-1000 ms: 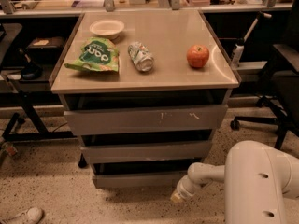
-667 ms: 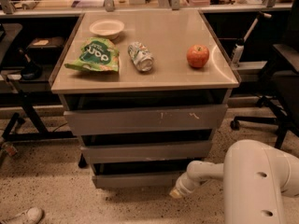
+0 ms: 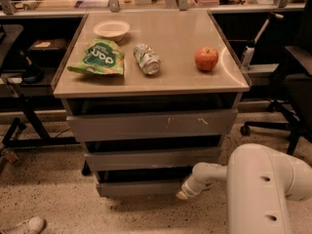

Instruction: Close bottom drawer

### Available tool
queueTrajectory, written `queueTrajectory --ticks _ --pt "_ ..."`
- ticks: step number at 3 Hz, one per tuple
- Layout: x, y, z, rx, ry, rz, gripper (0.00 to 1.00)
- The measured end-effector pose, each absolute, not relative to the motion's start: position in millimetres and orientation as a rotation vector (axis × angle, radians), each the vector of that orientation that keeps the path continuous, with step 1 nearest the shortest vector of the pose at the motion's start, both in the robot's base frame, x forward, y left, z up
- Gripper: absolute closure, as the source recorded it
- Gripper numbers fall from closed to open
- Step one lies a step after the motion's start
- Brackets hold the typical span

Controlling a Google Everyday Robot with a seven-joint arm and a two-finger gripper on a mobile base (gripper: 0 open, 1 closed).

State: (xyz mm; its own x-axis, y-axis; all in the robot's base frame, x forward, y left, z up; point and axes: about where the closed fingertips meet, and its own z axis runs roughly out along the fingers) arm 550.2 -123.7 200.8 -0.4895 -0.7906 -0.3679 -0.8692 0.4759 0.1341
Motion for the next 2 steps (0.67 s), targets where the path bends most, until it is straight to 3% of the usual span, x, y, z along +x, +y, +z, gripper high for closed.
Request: queueTrajectory --ticks 2 --pt "578 -119 194 -1.444 2.437 0.415 1.00"
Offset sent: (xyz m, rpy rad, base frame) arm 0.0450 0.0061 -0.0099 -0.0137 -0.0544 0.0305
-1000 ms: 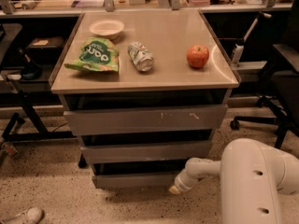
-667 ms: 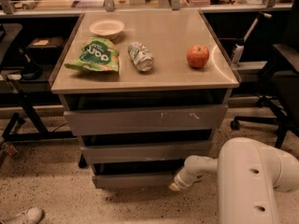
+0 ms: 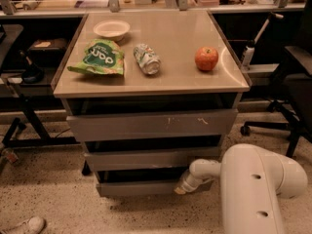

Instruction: Close bottom drawer

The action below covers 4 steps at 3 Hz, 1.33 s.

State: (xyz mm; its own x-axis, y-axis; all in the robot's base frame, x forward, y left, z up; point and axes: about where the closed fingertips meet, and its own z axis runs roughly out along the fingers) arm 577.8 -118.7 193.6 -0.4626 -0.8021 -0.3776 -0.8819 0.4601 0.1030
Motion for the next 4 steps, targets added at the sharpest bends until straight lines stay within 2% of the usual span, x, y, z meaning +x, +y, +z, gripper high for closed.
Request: queueTrajectory --ticks 1,4 --pt "578.0 -118.7 193.6 -1.443 2.437 0.414 0.80" --pt "578.0 -118.6 193.6 -1.443 2.437 0.414 0.10"
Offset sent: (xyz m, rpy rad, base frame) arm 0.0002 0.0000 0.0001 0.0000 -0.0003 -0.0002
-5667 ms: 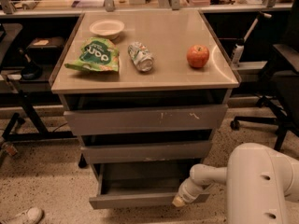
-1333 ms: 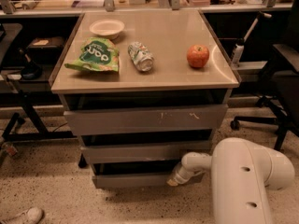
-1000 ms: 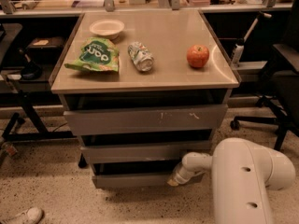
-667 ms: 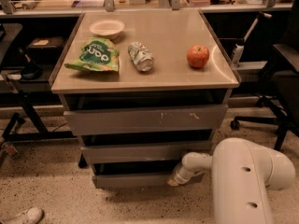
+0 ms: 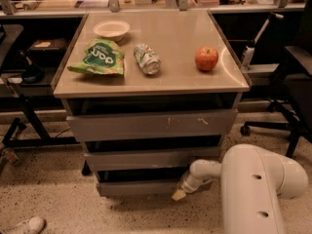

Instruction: Close bottom drawer

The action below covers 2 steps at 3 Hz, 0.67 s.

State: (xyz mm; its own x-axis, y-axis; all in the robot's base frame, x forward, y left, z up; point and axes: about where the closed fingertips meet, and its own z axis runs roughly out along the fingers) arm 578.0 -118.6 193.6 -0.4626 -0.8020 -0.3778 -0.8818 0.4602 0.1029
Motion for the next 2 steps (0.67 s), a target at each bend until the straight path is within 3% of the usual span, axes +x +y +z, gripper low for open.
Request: queueTrajectory --ticks 1,2 --pt "577.9 -118.6 193.5 -1.443 2.437 0.415 0.00" --pt "577.9 -118.6 193.5 -1.443 2.437 0.415 0.00"
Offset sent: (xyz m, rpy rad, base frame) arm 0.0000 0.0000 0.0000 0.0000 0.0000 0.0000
